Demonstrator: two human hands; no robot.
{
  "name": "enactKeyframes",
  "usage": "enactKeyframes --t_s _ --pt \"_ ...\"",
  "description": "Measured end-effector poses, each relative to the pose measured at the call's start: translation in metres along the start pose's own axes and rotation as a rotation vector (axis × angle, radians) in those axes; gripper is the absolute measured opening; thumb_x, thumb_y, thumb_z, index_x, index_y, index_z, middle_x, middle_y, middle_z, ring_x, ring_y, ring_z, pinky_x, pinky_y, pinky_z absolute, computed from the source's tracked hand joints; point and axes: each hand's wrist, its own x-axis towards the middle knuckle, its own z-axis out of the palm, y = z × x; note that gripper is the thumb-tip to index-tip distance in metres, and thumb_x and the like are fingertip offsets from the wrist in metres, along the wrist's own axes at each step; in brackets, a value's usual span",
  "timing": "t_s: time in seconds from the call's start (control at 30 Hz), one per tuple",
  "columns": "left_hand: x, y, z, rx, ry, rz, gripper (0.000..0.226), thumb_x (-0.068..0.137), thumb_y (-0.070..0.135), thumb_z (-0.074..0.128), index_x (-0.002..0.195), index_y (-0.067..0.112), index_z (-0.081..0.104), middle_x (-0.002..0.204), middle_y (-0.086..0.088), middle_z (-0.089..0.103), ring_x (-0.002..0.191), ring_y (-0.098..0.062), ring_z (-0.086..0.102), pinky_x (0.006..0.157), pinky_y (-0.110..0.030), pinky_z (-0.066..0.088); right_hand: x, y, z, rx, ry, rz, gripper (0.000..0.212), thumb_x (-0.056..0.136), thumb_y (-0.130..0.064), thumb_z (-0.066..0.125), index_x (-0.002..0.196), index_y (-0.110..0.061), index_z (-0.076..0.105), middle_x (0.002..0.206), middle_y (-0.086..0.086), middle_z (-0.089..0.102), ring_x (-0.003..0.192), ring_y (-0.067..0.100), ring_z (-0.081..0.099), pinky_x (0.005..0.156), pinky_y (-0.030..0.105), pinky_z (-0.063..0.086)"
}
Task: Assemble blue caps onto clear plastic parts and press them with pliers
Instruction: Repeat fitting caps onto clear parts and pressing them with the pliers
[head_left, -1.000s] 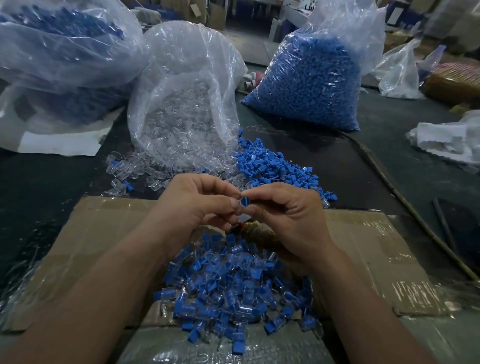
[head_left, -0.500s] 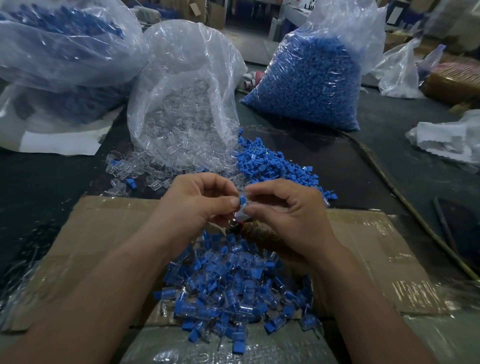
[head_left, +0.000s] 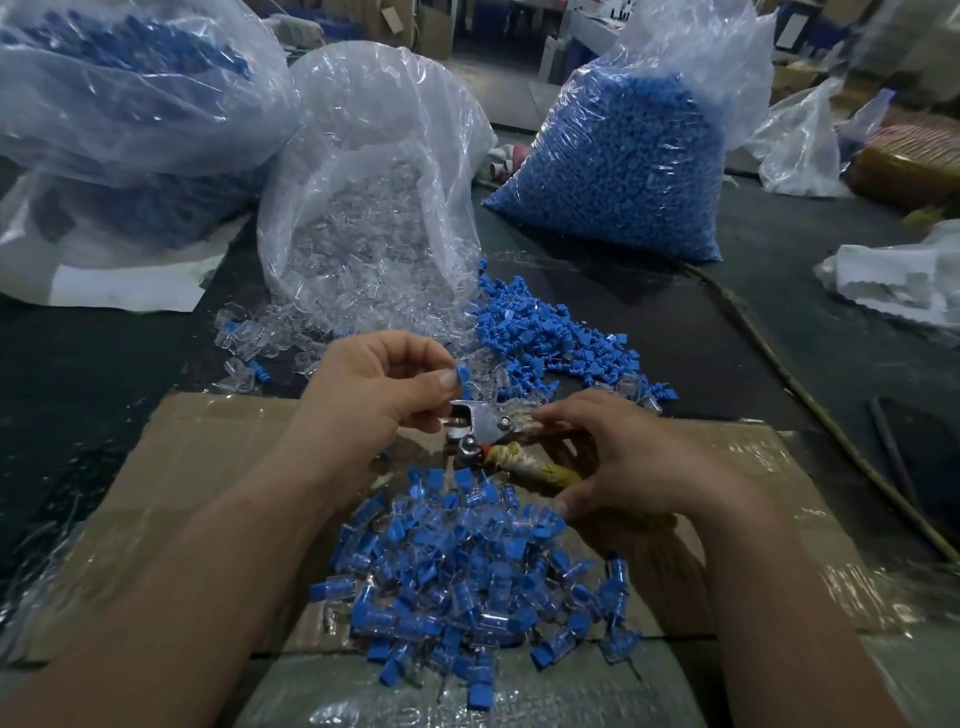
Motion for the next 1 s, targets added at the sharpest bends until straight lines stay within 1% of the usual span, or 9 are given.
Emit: enactKeyframes --t_s 0.13,0.27,0.4,0.57,0.63,0.73,0.8,0.87,1.0 --pt "0.0 0.0 0.001 0.014 0.005 -0.023 0.014 0.077 -0.005 0.059 0.072 0.008 0.061 0.056 0.003 0.063 0.05 -0.006 0.057 0.049 -0.016 0.049 0.001 -0.002 0.0 -0.053 0.08 -0.011 0.074 0.062 -0.038 0.08 0.129 -0.038 0.047 0.103 -0.019 0.041 0.096 0.004 0.04 0.073 0.023 0.033" --pt "0.0 0.0 0.001 0.033 0.003 -0.019 0.012 0.079 -0.004 0.057 0.075 0.007 0.059 0.055 0.004 0.062 0.05 -0.004 0.057 0.051 -0.015 0.05 0.004 -0.009 0.006 -0.114 0.172 0.001 0.048 0.07 -0.03 0.072 0.115 -0.035 0.057 0.097 -0.014 0.049 0.089 0.007 0.046 0.07 0.026 0.037" --pt "0.0 -0.001 0.002 0.036 0.013 -0.007 0.013 0.079 -0.004 0.057 0.074 0.007 0.059 0.055 0.004 0.062 0.05 -0.004 0.057 0.051 -0.014 0.05 0.01 -0.013 0.014 -0.247 0.298 -0.037 0.021 0.081 -0.023 0.061 0.1 -0.031 0.057 0.087 -0.013 0.044 0.085 0.009 0.046 0.063 0.024 0.034" --pt "0.002 -0.004 0.001 0.041 0.072 0.052 0.015 0.08 -0.004 0.058 0.074 0.009 0.06 0.059 0.005 0.063 0.054 -0.004 0.058 0.053 -0.014 0.05 0.011 -0.005 0.015 -0.195 0.381 -0.035 0.019 0.083 -0.024 0.059 0.098 -0.03 0.049 0.088 -0.012 0.041 0.078 0.004 0.036 0.057 0.018 0.024" --pt "0.003 -0.004 0.0 0.038 0.103 0.078 0.015 0.081 -0.003 0.058 0.074 0.01 0.061 0.062 0.003 0.062 0.054 -0.004 0.058 0.053 -0.014 0.05 0.008 -0.003 0.012 -0.13 0.462 -0.057 0.02 0.082 -0.025 0.061 0.096 -0.029 0.046 0.091 -0.01 0.041 0.082 0.007 0.036 0.059 0.021 0.027" --pt "0.003 -0.005 0.001 0.042 0.127 0.104 0.017 0.081 -0.004 0.058 0.073 0.012 0.06 0.059 0.006 0.062 0.054 -0.003 0.057 0.053 -0.014 0.05 0.006 -0.008 0.01 -0.004 0.55 -0.106 0.025 0.078 -0.013 0.059 0.098 -0.025 0.048 0.09 -0.009 0.041 0.086 0.01 0.039 0.066 0.026 0.03" --pt "0.004 -0.005 0.001 0.04 0.136 0.115 0.018 0.08 -0.004 0.058 0.072 0.013 0.06 0.056 0.008 0.063 0.054 -0.003 0.057 0.053 -0.015 0.051 0.005 -0.012 0.012 0.051 0.55 -0.111 0.03 0.076 -0.01 0.059 0.098 -0.026 0.047 0.084 -0.014 0.04 0.077 0.006 0.04 0.061 0.023 0.029" --pt "0.004 -0.005 0.002 0.036 0.145 0.132 0.019 0.08 -0.003 0.058 0.072 0.013 0.06 0.056 0.01 0.062 0.055 -0.003 0.056 0.054 -0.016 0.051 0.005 -0.014 0.015 0.062 0.518 -0.113 0.03 0.078 -0.014 0.061 0.098 -0.029 0.045 0.08 -0.018 0.041 0.071 0.0 0.041 0.057 0.019 0.027" --pt "0.004 -0.006 0.004 0.027 0.155 0.156 0.021 0.081 -0.005 0.058 0.071 0.014 0.06 0.055 0.009 0.062 0.054 -0.003 0.056 0.053 -0.016 0.05 0.005 -0.018 0.018 0.052 0.465 -0.143 0.029 0.079 -0.019 0.062 0.096 -0.031 0.043 0.086 -0.012 0.046 0.074 0.002 0.041 0.058 0.017 0.027"
